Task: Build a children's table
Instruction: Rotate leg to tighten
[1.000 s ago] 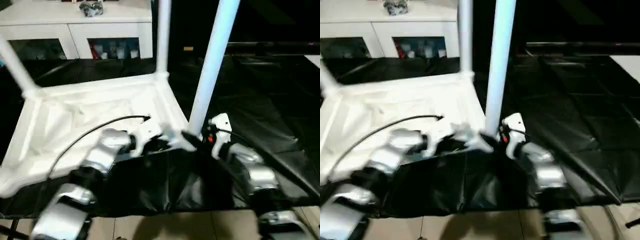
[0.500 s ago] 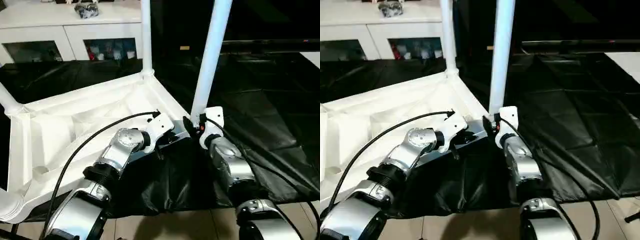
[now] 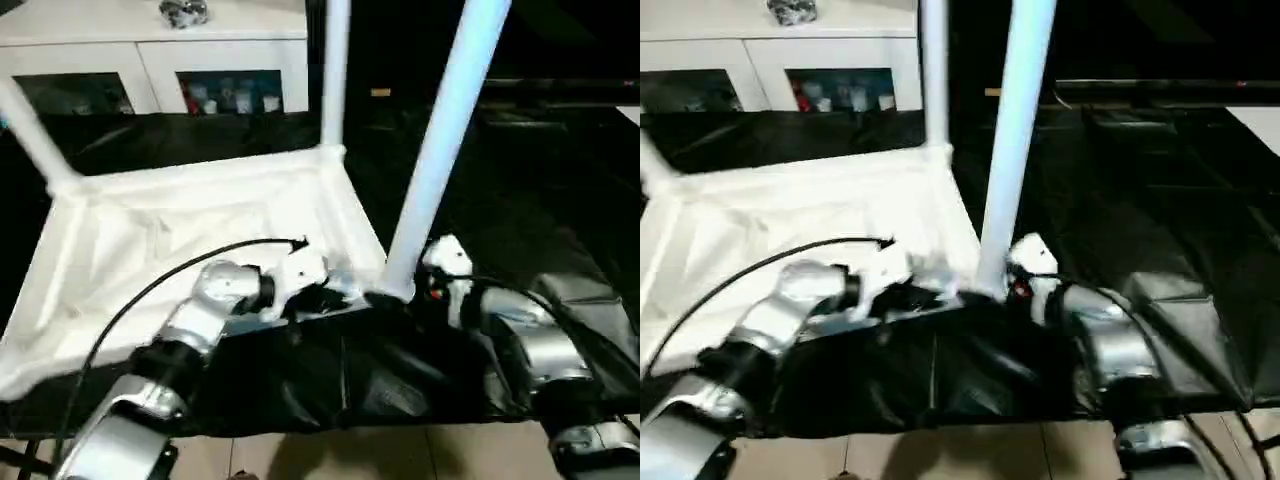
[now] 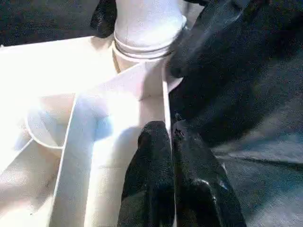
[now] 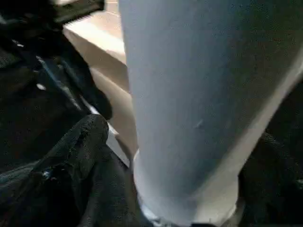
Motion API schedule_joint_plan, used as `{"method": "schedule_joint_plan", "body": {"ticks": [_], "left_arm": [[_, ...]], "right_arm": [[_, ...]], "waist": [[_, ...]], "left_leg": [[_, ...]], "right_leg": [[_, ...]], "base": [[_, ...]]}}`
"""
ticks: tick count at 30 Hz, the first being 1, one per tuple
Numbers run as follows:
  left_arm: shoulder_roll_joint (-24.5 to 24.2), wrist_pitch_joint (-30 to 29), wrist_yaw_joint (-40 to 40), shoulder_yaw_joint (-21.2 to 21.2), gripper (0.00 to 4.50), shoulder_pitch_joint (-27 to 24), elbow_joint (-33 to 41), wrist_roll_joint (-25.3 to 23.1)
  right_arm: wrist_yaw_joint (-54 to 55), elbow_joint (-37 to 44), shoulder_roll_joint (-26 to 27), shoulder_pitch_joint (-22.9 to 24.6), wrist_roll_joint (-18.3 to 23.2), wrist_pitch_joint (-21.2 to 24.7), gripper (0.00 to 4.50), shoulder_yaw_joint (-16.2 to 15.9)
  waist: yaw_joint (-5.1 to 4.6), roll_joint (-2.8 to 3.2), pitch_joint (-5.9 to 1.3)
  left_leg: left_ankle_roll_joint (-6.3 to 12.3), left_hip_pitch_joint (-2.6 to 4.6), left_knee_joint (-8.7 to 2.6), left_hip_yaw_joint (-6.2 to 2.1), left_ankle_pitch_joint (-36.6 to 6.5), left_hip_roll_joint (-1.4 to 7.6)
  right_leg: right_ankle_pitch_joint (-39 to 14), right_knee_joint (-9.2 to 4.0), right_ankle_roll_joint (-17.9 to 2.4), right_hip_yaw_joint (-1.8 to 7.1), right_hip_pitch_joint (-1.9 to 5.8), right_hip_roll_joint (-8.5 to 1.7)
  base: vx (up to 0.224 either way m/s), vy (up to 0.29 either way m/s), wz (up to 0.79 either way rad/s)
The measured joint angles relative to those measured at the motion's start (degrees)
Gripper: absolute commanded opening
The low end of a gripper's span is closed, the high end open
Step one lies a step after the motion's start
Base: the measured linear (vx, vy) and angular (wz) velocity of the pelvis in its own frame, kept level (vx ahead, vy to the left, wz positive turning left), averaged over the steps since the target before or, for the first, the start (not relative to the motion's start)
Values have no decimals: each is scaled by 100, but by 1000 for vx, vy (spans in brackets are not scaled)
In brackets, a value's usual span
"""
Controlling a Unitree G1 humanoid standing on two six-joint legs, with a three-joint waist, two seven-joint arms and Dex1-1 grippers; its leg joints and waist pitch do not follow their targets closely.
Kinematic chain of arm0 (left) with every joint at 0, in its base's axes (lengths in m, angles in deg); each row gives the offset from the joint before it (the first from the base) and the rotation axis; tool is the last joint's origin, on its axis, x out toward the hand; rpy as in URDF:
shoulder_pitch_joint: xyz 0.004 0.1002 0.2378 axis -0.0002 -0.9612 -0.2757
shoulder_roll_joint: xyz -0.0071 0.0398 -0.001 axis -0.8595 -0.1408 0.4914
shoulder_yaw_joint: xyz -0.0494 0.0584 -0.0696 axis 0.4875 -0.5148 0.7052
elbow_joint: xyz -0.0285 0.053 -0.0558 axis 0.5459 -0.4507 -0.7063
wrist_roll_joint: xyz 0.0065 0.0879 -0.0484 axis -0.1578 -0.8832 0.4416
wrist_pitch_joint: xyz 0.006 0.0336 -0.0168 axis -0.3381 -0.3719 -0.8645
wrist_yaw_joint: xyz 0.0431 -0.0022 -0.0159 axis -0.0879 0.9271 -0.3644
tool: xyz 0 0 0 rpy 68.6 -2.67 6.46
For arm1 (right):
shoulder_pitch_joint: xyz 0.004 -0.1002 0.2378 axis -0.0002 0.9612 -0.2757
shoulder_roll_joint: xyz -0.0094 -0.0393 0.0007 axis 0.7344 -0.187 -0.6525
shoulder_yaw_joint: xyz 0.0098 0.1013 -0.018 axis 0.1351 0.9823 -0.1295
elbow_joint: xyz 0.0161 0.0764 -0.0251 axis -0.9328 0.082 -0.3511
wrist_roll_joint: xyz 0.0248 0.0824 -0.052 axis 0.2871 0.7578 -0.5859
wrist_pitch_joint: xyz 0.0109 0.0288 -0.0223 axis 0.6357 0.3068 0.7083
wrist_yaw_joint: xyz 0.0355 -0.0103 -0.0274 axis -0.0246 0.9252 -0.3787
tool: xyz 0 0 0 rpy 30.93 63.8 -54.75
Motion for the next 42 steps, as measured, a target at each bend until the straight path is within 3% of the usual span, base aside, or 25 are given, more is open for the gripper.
{"method": "schedule_joint_plan", "body": {"ticks": [6, 15, 25, 29, 32, 36, 39, 42], "left_arm": [[-115, 19, 327, -46, 0, -4, 60, 113], [-180, 21, 504, -69, 0, -56, 166, 162], [-137, 34, 481, -83, 0, -85, 199, 149], [-100, -11, 306, -71, 0, -84, 149, 93], [140, -204, -281, 63, 0, 20, -93, -69], [431, -377, -894, 105, 0, 101, -239, -226], [553, -489, -1333, 119, 0, 247, -420, -336], [631, -527, -1478, 141, 0, 291, -470, -398]], "right_arm": [[-773, -6, -304, -77, 94, 170, 345, -122], [-1051, -65, -405, -136, 120, 224, 267, -160], [-936, 150, -313, 28, 144, 312, 252, -127], [-534, 224, -140, 165, 155, 360, 252, -13], [724, 158, 442, 259, 26, 328, 251, 310], [2043, -2, 997, 232, -44, 250, 251, 584], [3235, -416, 1565, -152, -213, 202, 251, 783], [3659, -585, 1682, -297, -335, 128, 251, 784]], "waist": [[59, -13, 7], [128, -17, 10], [144, -23, 6], [134, -34, 2], [103, -61, -9], [-34, -63, -16], [-155, -43, -16], [-188, -43, -16]], "left_leg": [[8, -3, 7, 3, 4, 5], [17, -1, 8, 9, 9, 12], [18, 1, 6, 12, 10, 16], [-1, 15, 7, 19, -1, 16], [-5, 44, -1, 20, -1, 14], [-4, 45, -8, 6, -1, -19], [-4, 38, -6, -9, -1, -37], [-4, 37, -11, -14, -1, -38]], "right_leg": [[0, -1, 0, -1, -2, 0], [0, 1, 0, -1, -6, 4], [0, 2, 0, -1, -6, 6], [5, 11, 0, 8, 7, 5], [20, 10, -1, 12, 19, 6], [14, -5, 18, 49, 16, -1], [13, -10, 19, 57, 7, -6], [14, -23, 19, 51, 7, -3]], "base": [[0, 0, 0], [0, 0, 0], [0, 0, 0], [0, 0, 0], [-20, -2, -1], [0, 0, 0], [0, 0, 0], [0, 0, 0]]}}
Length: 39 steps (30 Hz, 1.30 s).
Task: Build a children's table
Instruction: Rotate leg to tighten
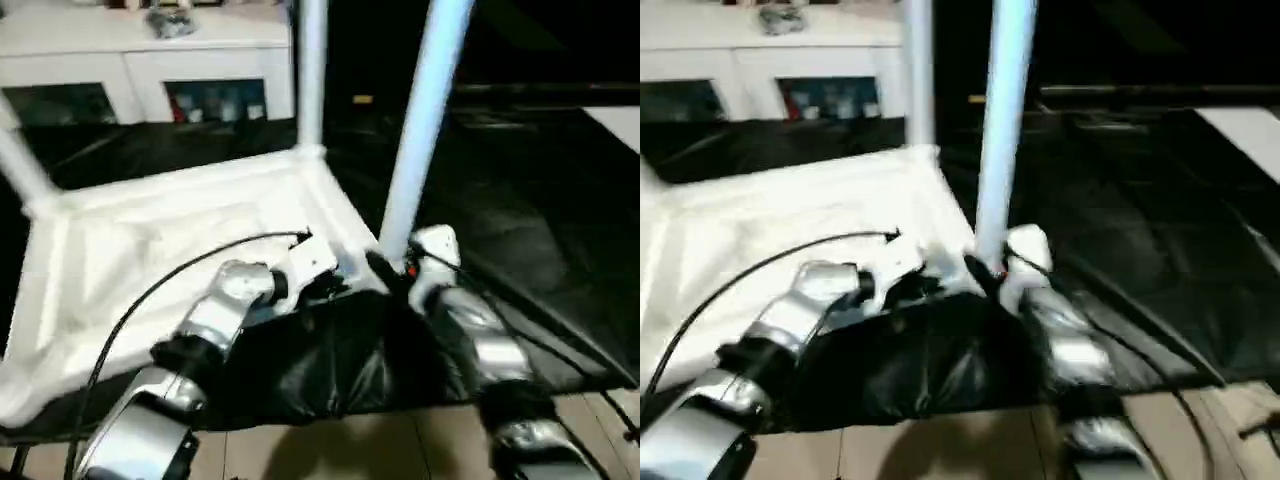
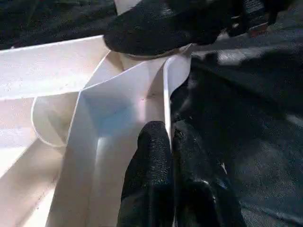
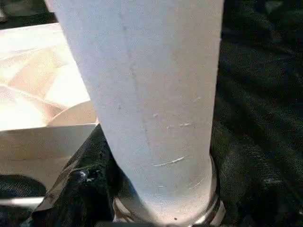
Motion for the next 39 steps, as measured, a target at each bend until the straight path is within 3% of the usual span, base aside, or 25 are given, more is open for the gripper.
{"method": "schedule_joint_plan", "body": {"ticks": [1, 3, 5, 7, 10, 22, 27, 31, 39], "left_arm": [[5, 0, -7, 16, 0, 1, -3, -2], [5, 2, -6, 28, 0, 5, -8, -2], [11, 26, 57, 23, 0, 18, -1, -1], [5, 75, 152, 21, 0, 18, 6, 6], [-42, 133, 329, 17, 0, 12, 33, 63], [-618, 570, 1567, -90, 0, -132, 214, 352], [-829, 636, 2023, -145, 0, -172, 293, 485], [-915, 657, 2259, -161, 0, -173, 297, 516], [-978, 684, 2440, -210, 0, -175, 309, 584]], "right_arm": [[42, -30, 17, -13, -14, -44, 251, 0], [67, -76, 33, -35, -36, -103, 318, 0], [65, -99, 30, -75, -235, -138, 325, -44], [-15, -97, -58, -78, -333, -176, 363, -121], [-462, -23, -333, -35, -349, -263, 370, -349], [-3266, 587, -1493, 277, 10, -295, 370, -850], [-4211, 740, -1851, 283, 190, -97, 333, -1019], [-4549, 743, -1951, 260, 224, -1, 292, -1039], [-4872, 743, -2051, 235, 363, 110, 255, -1109]], "waist": [[-2, 3, -1], [-1, 8, -5], [16, 1, -7], [26, 5, -9], [45, -2, -6], [142, 1, -2], [199, -2, 0], [203, -2, 0], [227, -3, 0]], "left_leg": [[0, -1, -3, 1, 0, 0], [0, -1, -10, 4, 0, 0], [-1, -3, -15, 8, 0, 0], [-1, -3, -27, 8, 0, 1], [0, -11, -28, 9, 0, 2], [12, -20, -14, 12, -6, 9], [13, -20, -11, 13, -5, 17], [12, -21, -4, 17, -5, 16], [13, -21, -5, 18, -5, 17]], "right_leg": [[1, 0, 0, 0, 0, 0], [8, 1, -2, 0, 1, 1], [39, 2, -10, -5, 2, 2], [36, 2, -6, -7, 1, 4], [28, -1, 4, -12, -2, 6], [10, -18, 5, -17, -8, 6], [10, -16, 5, -25, -8, 7], [11, -11, 5, -22, -8, 4], [10, -10, 4, -24, -9, 4]], "base": [[0, 0, 0], [0, 0, 0], [0, 0, 0], [0, 0, 0], [0, 0, 0], [0, 0, 0], [0, 0, 0], [0, 0, 0], [0, 0, 0]]}}
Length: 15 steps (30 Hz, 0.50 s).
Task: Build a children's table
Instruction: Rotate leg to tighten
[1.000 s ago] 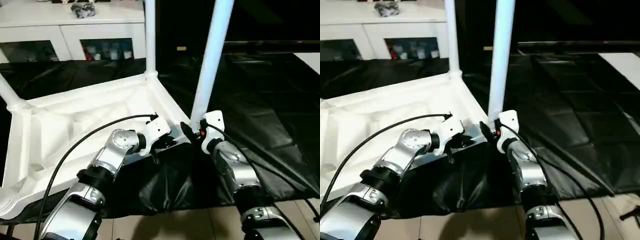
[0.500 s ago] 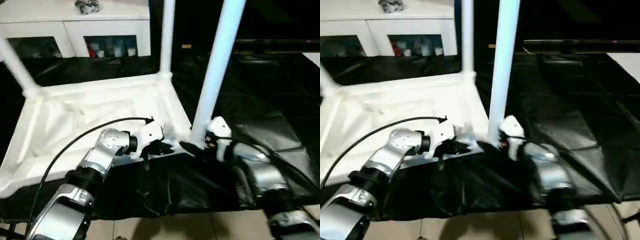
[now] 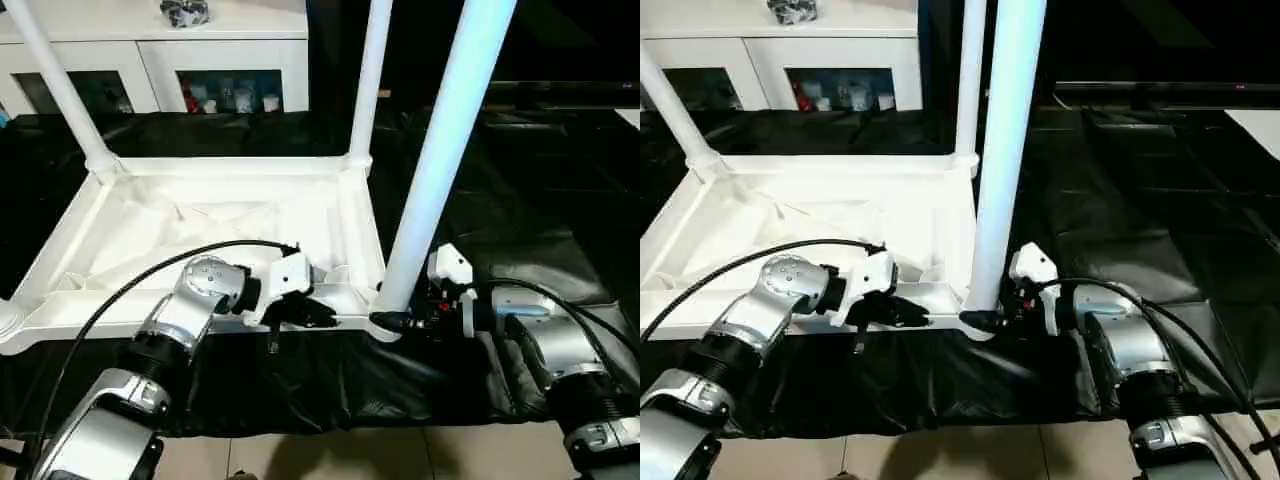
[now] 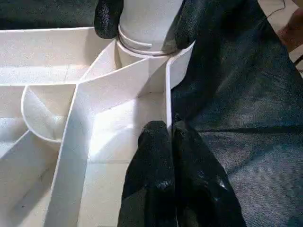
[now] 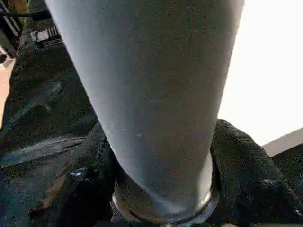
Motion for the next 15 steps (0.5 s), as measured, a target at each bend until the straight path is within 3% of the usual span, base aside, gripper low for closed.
{"method": "schedule_joint_plan", "body": {"ticks": [15], "left_arm": [[-37, -11, 85, -2, 0, -27, 12, 40]], "right_arm": [[-77, 49, 31, 33, 61, 61, 252, -22]], "waist": [[17, 0, 0]], "left_leg": [[-1, 4, 2, 1, 0, 3]], "right_leg": [[0, 7, 0, 1, -1, 1]], "base": [[0, 0, 0]]}}
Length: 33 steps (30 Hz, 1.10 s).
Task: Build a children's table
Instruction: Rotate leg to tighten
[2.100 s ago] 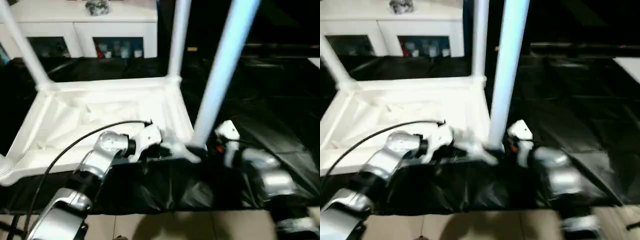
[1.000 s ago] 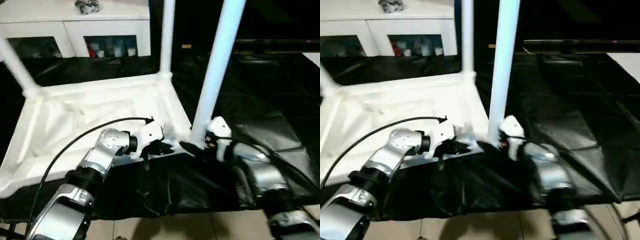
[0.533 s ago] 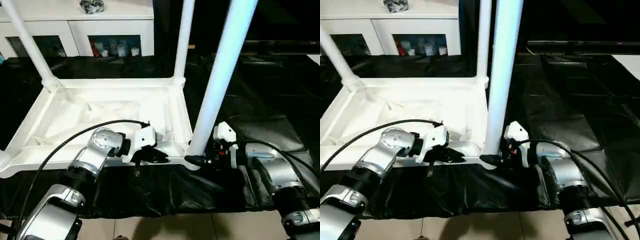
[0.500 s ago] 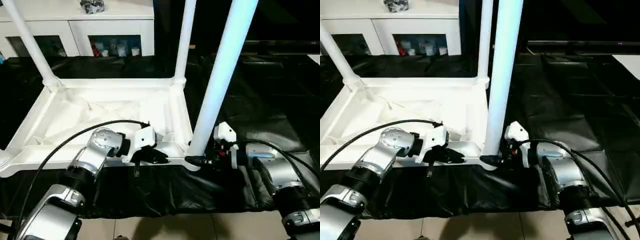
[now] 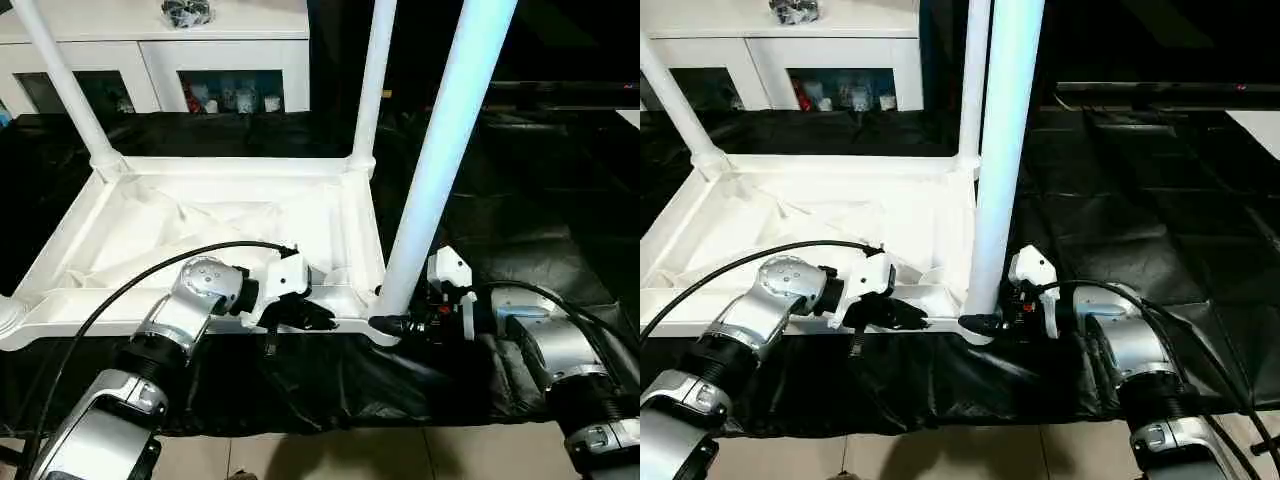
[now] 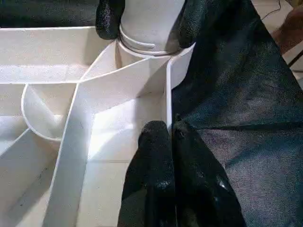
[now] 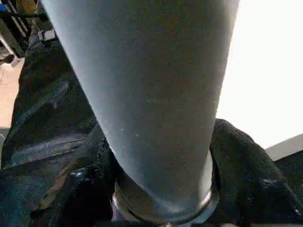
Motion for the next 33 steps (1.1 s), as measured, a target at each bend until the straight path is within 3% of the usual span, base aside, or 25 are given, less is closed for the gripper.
{"method": "schedule_joint_plan", "body": {"ticks": [7, 12, 16, 18, 33], "left_arm": [[-8, -39, -5, 0, 0, -49, 107, 1], [-24, -88, -77, 13, 0, -89, 183, 1], [-55, -122, -195, 24, 0, -107, 190, -14], [-38, -137, -241, 19, 0, -114, 199, -16], [-62, -212, -239, 14, 0, -115, 212, -12]], "right_arm": [[54, 163, -6, 114, 46, 84, 249, 51], [381, 306, 128, 327, 41, -112, 249, 124], [888, 468, 325, 382, -221, -657, 249, 45], [1029, 472, 354, 382, -312, -801, 219, 5], [1217, 440, 394, 385, -247, -843, 200, -15]], "waist": [[17, 1, 0], [46, -27, 15], [-25, -18, 15], [-48, -14, 16], [-83, 7, 15]], "left_leg": [[2, -2, -1, 0, 1, 2], [-1, 7, 3, 4, 1, 5], [-4, 10, 2, 6, 0, 2], [-5, 19, 1, 3, 0, 2], [-4, 16, 3, 2, 0, -5]], "right_leg": [[-1, 1, -2, -2, -2, 0], [-2, 10, -3, 3, -3, 2], [3, 24, -9, 13, 4, 2], [4, 23, -11, 11, 3, 2], [7, 22, -14, 15, 4, 0]], "base": [[0, 0, 0], [0, 0, 0], [0, 0, 0], [0, 0, 0], [0, 0, 0]]}}
